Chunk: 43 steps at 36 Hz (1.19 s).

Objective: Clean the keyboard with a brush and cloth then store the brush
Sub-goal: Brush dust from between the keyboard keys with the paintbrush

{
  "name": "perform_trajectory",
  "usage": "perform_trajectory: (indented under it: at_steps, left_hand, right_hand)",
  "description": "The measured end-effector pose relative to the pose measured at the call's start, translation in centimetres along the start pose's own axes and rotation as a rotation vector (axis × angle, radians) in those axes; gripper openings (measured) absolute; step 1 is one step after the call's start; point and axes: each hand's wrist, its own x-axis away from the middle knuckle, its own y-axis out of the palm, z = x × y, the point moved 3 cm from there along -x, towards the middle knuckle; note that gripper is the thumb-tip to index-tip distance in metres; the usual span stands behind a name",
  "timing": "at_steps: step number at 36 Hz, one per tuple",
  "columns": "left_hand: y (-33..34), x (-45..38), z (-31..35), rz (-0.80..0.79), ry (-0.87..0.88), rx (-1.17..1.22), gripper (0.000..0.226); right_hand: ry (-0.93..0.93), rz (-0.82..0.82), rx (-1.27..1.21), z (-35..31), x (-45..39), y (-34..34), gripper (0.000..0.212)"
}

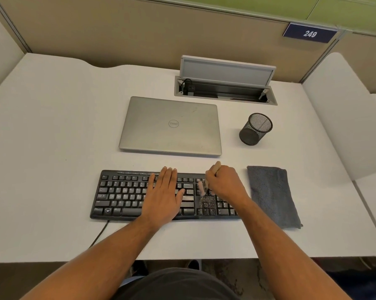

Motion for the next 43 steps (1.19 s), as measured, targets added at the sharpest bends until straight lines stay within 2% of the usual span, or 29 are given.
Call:
perform_trajectory:
  at_steps: [5,12,19,27,29,31,33,36,38,43]
  left_hand:
    - [-0.1,0.0,0.1,-0.007,0.001,-0.002,0.075]
    - [0.0,-0.1,0.0,-0.007,0.002,0.002,0.074]
    - [0.0,0.0,0.1,0.016,-0.005,0.015,0.073]
    - [0.0,0.0,0.1,0.017,0.002,0.005,0.071]
    - [0.1,0.0,0.0,0.010,0.002,-0.003,0.071]
    - [0.1,0.0,0.0,0.004,-0.001,-0.004,0.072]
    - [0.0,0.0,0.0,0.001,-0.004,0.000,0.072]
    - [0.1,0.0,0.1,-0.018,-0.004,0.008,0.073]
    - [0.2,0.0,0.0,-0.021,-0.007,0.007,0.073]
    - [0.1,0.0,0.0,-0.039,-0.004,0.003,0.074]
  right_hand:
    - [-0.024,0.119,-0.148,-0.4,0.3,-0.7,0.036]
    - [0.020,-0.071,-0.004,0.0,-0.2,-0.3,0.048]
    - [-0.124,-0.067,-0.046,-2.5,0.3,-1.6,0.028]
    - [-0.070,-0.058,0.155,-2.4,1.3,0.3,0.048]
    - [-0.057,-0.112,0.150,-2.3,1.1,0.5,0.047]
    - [-0.080,-0.081,0.104,-2.4,0.7,0.0,0.048]
    - [-0.145,-0.040,0.045,-2.5,0.5,-0.8,0.039]
    - [-0.227,-0.142,0.051,-2.9,0.4,-1.2,0.021]
    - [-0.249,-0.203,0.141,-2.6,0.2,-1.1,0.019]
    - [-0.248,-0.223,0.248,-1.4,-0.2,-2.4,0.018]
